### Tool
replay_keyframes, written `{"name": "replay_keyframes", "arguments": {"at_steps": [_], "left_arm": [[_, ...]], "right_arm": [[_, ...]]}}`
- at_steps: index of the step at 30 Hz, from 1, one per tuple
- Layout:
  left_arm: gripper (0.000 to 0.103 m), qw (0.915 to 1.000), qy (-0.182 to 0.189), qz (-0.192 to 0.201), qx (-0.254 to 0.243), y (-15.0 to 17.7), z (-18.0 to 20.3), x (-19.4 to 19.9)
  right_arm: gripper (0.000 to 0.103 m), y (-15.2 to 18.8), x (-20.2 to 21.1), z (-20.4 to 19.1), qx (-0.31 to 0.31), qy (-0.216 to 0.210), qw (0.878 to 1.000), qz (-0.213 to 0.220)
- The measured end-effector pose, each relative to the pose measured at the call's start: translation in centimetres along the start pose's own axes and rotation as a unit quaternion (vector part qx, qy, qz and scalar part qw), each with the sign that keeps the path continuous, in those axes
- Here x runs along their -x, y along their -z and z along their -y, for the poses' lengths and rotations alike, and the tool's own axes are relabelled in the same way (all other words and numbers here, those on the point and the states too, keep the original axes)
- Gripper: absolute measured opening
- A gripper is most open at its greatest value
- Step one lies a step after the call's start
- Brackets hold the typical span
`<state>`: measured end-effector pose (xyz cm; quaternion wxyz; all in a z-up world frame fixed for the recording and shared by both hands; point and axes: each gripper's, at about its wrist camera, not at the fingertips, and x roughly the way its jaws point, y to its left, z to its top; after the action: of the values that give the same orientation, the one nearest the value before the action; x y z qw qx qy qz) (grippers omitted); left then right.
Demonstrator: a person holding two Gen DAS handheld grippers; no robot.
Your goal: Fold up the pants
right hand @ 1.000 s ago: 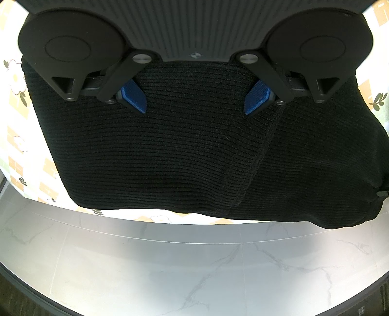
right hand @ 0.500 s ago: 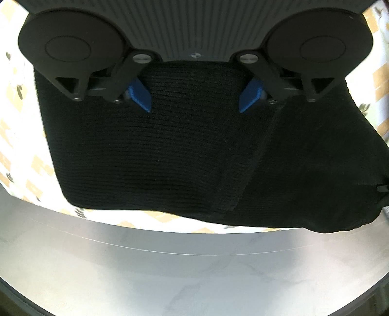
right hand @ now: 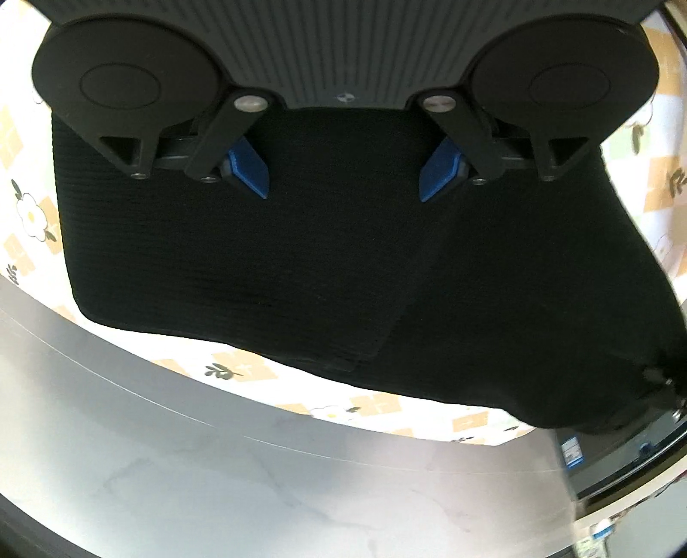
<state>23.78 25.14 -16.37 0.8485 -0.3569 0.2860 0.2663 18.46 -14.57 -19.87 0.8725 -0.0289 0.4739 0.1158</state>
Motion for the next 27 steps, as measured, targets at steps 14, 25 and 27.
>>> {"name": "replay_keyframes", "arguments": {"at_steps": [14,25,27], "left_arm": [[0.030,0.9939,0.026,0.061,-0.089,1.1,7.1,2.9],[0.029,0.9354,0.143,0.100,-0.307,9.7,22.8,7.6],[0.029,0.9192,0.171,0.087,-0.344,13.3,25.5,7.5]], "right_arm": [[0.083,2.0,1.2,3.4,-0.001,-0.046,0.999,-0.010],[0.084,3.8,7.3,17.0,-0.168,-0.015,0.983,0.067],[0.084,4.8,8.2,19.1,-0.187,-0.002,0.980,0.070]]}}
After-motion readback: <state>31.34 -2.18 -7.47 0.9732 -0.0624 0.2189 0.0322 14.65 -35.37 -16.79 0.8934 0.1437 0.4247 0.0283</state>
